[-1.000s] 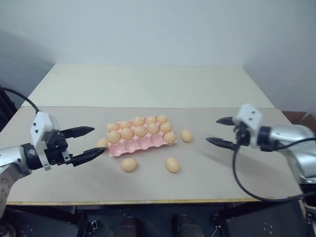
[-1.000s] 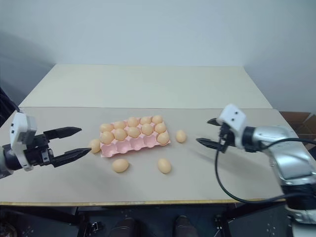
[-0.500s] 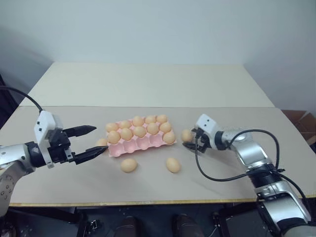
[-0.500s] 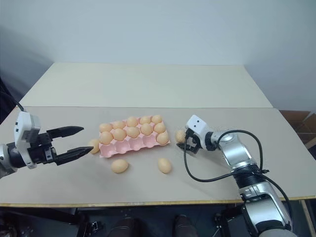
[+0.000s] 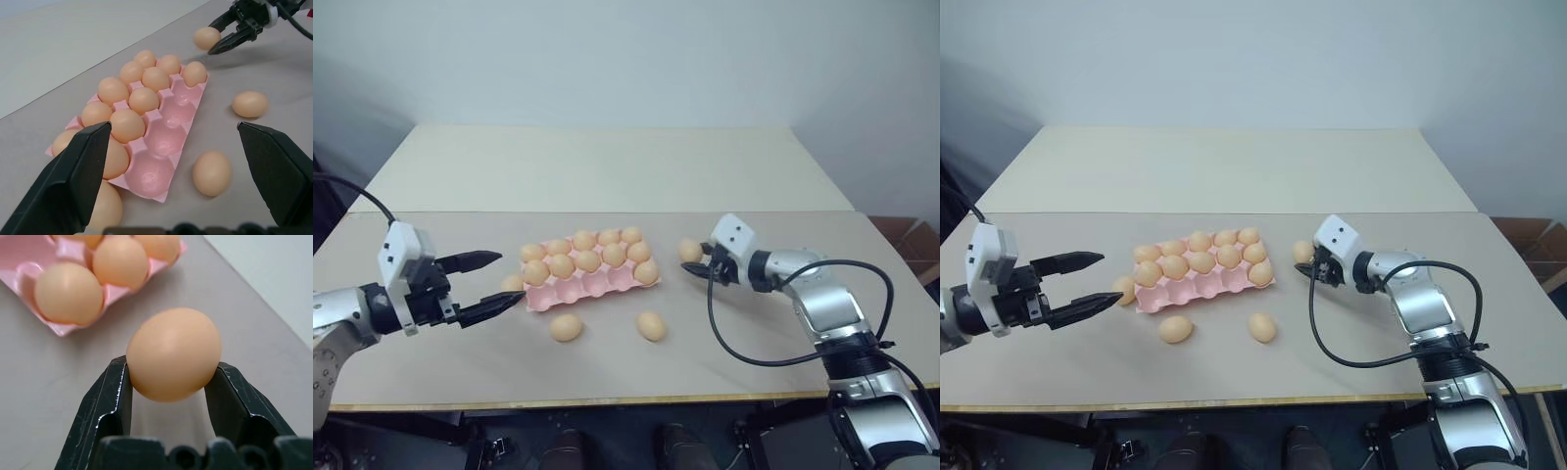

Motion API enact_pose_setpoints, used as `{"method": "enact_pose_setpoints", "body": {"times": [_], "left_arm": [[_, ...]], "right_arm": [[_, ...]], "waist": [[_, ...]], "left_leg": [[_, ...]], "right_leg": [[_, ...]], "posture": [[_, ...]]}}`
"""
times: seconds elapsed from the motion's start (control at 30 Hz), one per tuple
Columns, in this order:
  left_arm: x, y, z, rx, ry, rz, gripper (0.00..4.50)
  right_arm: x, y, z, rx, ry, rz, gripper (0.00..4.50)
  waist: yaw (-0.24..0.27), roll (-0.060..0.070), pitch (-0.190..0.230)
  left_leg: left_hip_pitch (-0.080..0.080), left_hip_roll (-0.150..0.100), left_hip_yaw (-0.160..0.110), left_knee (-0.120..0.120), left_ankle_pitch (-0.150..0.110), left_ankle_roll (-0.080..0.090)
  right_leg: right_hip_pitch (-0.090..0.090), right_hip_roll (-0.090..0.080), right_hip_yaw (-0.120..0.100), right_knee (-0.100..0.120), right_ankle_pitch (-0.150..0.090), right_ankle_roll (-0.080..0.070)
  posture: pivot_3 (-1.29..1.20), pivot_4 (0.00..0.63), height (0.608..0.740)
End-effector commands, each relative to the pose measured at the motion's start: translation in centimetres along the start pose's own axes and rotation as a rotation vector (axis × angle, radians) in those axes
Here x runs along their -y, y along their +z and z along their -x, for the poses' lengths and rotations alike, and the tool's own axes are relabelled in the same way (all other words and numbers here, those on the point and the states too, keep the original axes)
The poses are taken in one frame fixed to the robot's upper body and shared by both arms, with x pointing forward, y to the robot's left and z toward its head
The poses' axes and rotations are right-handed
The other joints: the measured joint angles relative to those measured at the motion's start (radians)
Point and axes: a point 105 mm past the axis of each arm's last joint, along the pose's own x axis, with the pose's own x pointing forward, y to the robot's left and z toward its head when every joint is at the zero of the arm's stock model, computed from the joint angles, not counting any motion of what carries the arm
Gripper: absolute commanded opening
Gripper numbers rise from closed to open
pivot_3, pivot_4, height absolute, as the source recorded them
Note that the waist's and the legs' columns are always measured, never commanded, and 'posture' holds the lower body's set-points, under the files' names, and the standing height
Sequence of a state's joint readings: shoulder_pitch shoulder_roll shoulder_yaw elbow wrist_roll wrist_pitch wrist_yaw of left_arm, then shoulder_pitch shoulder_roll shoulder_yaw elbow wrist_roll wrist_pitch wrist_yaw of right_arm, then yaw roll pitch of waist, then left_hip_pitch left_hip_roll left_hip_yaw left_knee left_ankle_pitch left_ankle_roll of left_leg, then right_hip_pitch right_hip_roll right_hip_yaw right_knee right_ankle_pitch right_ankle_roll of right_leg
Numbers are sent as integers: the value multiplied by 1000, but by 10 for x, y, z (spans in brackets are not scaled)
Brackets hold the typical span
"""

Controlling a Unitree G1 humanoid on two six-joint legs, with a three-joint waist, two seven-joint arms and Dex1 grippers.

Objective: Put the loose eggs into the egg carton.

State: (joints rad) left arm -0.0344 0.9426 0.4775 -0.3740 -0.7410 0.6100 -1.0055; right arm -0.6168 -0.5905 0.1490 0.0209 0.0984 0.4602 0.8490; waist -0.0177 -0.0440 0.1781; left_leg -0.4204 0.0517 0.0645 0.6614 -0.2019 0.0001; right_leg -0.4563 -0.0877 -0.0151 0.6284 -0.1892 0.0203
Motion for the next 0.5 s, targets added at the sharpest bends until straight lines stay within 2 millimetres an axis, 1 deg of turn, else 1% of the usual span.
{"method": "enact_pose_setpoints", "body": {"times": [0.03, 0.13, 0.23, 0.37, 0.47, 0.5], "left_arm": [[-3, 9, 1, 18, 3, -53, 4500], [-3, 10, -2, 22, -7, -56, 4500], [-3, 10, -3, 24, -5, -56, 4500], [-3, 8, -1, 22, 4, -55, 4500], [-2, 8, 0, 20, 10, -54, 4500], [-2, 7, 0, 19, 11, -54, 4500]], "right_arm": [[-22, 42, -10, 103, 73, 57, 2261], [-36, 51, -28, 113, 107, 53, 2261], [-45, 50, -44, 86, 125, 55, 2261], [-57, 48, -53, 60, 165, 84, 2261], [-66, 46, -55, 50, 197, 99, 2886], [-67, 47, -55, 50, 198, 103, 3263]], "waist": [[-3, 0, 0], [-2, 0, 0], [0, 0, 0], [5, 0, 0], [5, 0, 0], [4, 0, 0]], "left_leg": [[1, 1, 0, 0, 0, 0], [3, 2, 0, 0, 0, 0], [3, 3, 0, 0, 0, 0], [0, 2, 0, 0, 0, 0], [-1, 2, 0, 0, 0, 0], [-1, 2, 0, 0, 0, 0]], "right_leg": [[0, 1, 0, 1, 0, 0], [1, 4, 1, 2, 0, -1], [1, 4, 1, 1, 0, -2], [0, 3, 1, 0, 1, -2], [-1, 3, 1, 0, 1, -3], [-1, 3, 0, 0, 1, -3]], "posture": [[0, 150, 740], [0, 150, 740], [0, 150, 740], [0, 150, 740], [0, 150, 740], [0, 150, 740]]}}
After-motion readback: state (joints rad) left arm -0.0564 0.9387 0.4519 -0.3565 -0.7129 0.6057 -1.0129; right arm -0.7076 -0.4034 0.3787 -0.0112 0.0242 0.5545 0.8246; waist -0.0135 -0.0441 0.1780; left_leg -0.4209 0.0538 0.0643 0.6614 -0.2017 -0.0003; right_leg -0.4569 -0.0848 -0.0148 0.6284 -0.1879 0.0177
